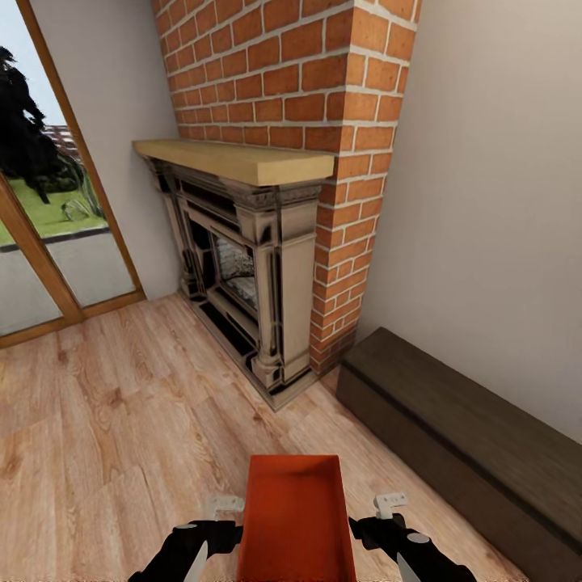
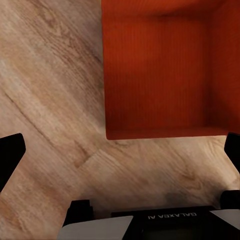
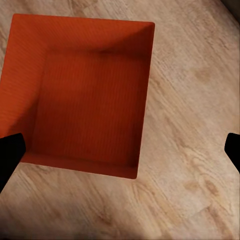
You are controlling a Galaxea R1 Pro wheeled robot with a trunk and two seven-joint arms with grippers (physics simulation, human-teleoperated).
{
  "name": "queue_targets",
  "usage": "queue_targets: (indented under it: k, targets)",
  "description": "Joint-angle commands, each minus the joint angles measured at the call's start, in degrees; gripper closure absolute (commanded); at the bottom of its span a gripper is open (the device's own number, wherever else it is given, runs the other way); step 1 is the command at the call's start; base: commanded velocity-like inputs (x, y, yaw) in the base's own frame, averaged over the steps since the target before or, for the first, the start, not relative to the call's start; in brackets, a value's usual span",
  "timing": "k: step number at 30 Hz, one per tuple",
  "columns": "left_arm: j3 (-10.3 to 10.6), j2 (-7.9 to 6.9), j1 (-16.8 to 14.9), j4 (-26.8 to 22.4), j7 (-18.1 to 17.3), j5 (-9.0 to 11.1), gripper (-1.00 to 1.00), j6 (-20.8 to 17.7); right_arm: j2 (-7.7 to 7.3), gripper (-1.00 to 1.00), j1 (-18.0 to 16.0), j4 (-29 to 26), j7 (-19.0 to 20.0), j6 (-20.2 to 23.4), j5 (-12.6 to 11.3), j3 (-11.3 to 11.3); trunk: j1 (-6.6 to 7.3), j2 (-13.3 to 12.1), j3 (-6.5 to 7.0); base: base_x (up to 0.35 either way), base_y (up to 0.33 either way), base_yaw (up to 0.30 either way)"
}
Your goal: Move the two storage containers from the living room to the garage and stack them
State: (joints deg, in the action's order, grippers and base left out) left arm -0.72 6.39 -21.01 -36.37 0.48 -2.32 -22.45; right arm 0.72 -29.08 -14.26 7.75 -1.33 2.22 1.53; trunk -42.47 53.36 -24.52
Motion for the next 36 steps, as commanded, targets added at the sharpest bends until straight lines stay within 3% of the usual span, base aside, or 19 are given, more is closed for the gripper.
queue_targets:
  k: [1, 18, 36]
  targets:
    - [-0.07, 0.03, -0.01, -0.10, 0.05, -0.23, -1.00, -0.31, -0.02, -1.00, -0.03, 0.03, 0.02, -0.14, 0.24, 0.14, 0.00, 0.04, -0.15, 0.000, 0.000, 0.000]
    - [-0.07, 0.08, -0.01, -0.10, 0.05, -0.23, -1.00, -0.31, -0.02, -1.00, -0.04, 0.03, 0.02, -0.09, 0.24, 0.14, 0.00, 0.04, -1.71, 0.000, 0.000, 0.003]
    - [-0.07, 0.12, -0.01, -0.10, 0.05, -0.23, -1.00, -0.31, -0.02, -1.00, -0.02, 0.03, 0.08, -0.07, 0.24, 0.14, 0.00, 0.04, -3.36, 0.000, 0.000, 0.091]
